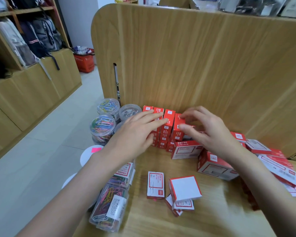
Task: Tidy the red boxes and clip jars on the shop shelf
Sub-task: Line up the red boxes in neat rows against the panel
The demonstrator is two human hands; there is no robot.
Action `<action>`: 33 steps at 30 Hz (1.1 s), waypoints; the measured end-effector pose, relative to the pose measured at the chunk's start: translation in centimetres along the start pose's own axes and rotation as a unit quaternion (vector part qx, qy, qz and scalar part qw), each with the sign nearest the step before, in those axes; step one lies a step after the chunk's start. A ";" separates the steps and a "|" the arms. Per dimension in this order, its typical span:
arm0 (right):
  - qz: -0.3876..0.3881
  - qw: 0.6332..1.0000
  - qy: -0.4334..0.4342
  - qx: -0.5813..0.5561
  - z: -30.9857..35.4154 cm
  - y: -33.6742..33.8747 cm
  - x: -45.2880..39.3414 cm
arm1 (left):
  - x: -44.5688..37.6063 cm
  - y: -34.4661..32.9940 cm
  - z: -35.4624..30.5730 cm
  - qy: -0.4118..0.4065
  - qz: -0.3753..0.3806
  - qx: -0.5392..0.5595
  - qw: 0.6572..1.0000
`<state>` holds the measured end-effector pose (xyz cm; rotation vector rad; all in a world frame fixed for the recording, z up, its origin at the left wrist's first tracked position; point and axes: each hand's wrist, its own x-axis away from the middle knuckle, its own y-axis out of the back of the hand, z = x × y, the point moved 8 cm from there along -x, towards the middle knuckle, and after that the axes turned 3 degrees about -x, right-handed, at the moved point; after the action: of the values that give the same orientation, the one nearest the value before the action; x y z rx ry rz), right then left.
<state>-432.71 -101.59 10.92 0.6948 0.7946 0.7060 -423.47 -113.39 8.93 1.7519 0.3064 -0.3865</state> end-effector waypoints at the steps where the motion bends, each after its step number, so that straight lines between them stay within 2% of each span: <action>1: 0.021 1.000 0.002 0.009 -0.1 -0.3 0.1 | -0.2 0.0 0.1 -0.004 -0.003 0.002 1.000; 4: -0.002 0.999 0.013 0.053 -0.3 -0.7 0.3 | -0.9 0.3 0.1 -0.013 -0.016 0.001 1.000; 9: -0.036 0.999 0.004 0.035 -0.2 -1.2 0.1 | -0.6 0.4 0.0 0.000 -0.012 -0.014 1.000; 13: -0.046 0.999 0.014 0.019 0.7 1.1 1.4 | 1.0 2.9 -1.6 -0.016 -0.101 -0.009 0.995; 15: 0.002 1.000 0.007 -0.001 1.5 1.7 2.5 | 2.4 3.2 -3.4 -0.059 -0.111 0.005 0.992; 17: 0.121 0.992 -0.022 -0.012 2.6 0.4 4.2 | 3.8 1.8 -5.2 -0.123 -0.056 0.001 0.991; 19: 0.224 0.973 -0.049 0.031 3.3 -1.8 6.3 | 5.3 -0.4 -5.9 -0.163 0.021 0.004 0.986; 22: 0.253 0.957 -0.076 0.122 3.6 -4.3 8.4 | 6.7 -3.5 -5.7 -0.169 0.129 -0.058 0.975; 25: 0.240 0.958 -0.093 0.127 3.6 -5.3 8.9 | 7.2 -5.4 -5.1 -0.110 0.248 -0.115 0.956; 27: 0.226 0.967 -0.094 0.068 3.4 -4.8 8.7 | 7.3 -6.1 -4.7 -0.066 0.283 -0.107 0.951; 29: 0.197 0.975 -0.097 -0.019 3.0 -3.8 8.2 | 6.9 -5.2 -4.9 -0.034 0.236 -0.054 0.970; 30: 0.180 0.977 -0.098 -0.055 2.8 -3.2 8.0 | 6.8 -4.3 -4.6 0.001 0.197 0.007 0.980; 33: 0.125 0.977 -0.105 -0.139 2.1 -1.5 6.9 | 6.4 -1.4 -3.2 0.112 0.100 0.196 0.969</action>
<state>-427.06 -97.67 8.23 0.6078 0.4063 0.9349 -417.90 -110.01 5.62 2.1997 0.2191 -0.1040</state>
